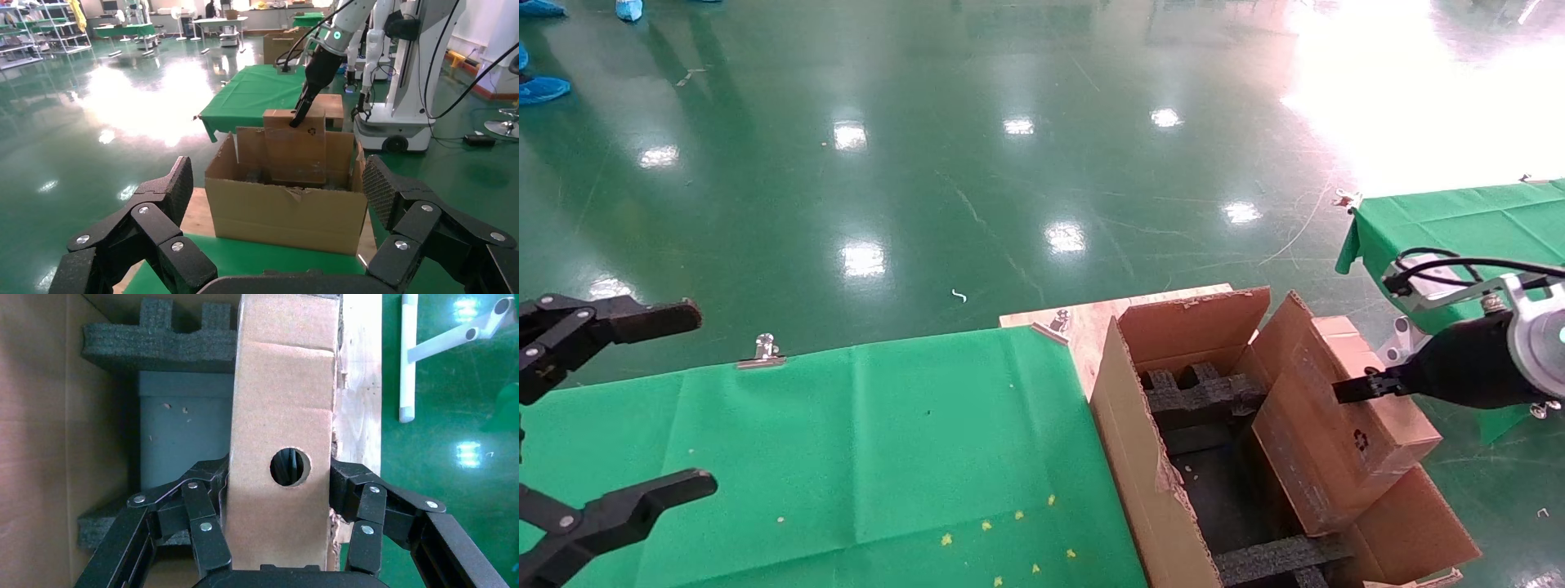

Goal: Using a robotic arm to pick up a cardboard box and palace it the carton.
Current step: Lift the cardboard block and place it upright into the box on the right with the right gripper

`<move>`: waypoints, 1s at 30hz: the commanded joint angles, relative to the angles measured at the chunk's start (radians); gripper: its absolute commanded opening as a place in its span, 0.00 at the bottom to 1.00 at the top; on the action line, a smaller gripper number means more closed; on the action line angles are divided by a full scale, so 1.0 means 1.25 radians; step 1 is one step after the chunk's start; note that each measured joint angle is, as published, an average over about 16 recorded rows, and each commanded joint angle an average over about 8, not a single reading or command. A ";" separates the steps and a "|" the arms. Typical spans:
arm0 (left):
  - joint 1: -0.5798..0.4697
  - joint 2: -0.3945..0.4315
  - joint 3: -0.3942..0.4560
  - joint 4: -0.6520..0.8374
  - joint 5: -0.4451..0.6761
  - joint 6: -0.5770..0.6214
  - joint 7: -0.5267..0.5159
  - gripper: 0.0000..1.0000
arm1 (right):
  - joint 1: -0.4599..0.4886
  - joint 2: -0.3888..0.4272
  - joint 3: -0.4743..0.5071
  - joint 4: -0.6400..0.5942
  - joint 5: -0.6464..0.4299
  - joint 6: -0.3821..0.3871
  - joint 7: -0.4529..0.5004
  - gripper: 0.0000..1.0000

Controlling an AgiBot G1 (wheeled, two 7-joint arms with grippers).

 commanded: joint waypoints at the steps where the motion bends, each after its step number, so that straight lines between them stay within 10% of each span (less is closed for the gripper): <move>1: 0.000 0.000 0.000 0.000 0.000 0.000 0.000 1.00 | -0.012 -0.001 -0.005 -0.001 0.002 0.013 -0.001 0.00; 30: 0.000 0.000 0.000 0.000 0.000 0.000 0.000 1.00 | -0.117 -0.048 -0.056 0.002 -0.178 0.158 0.151 0.00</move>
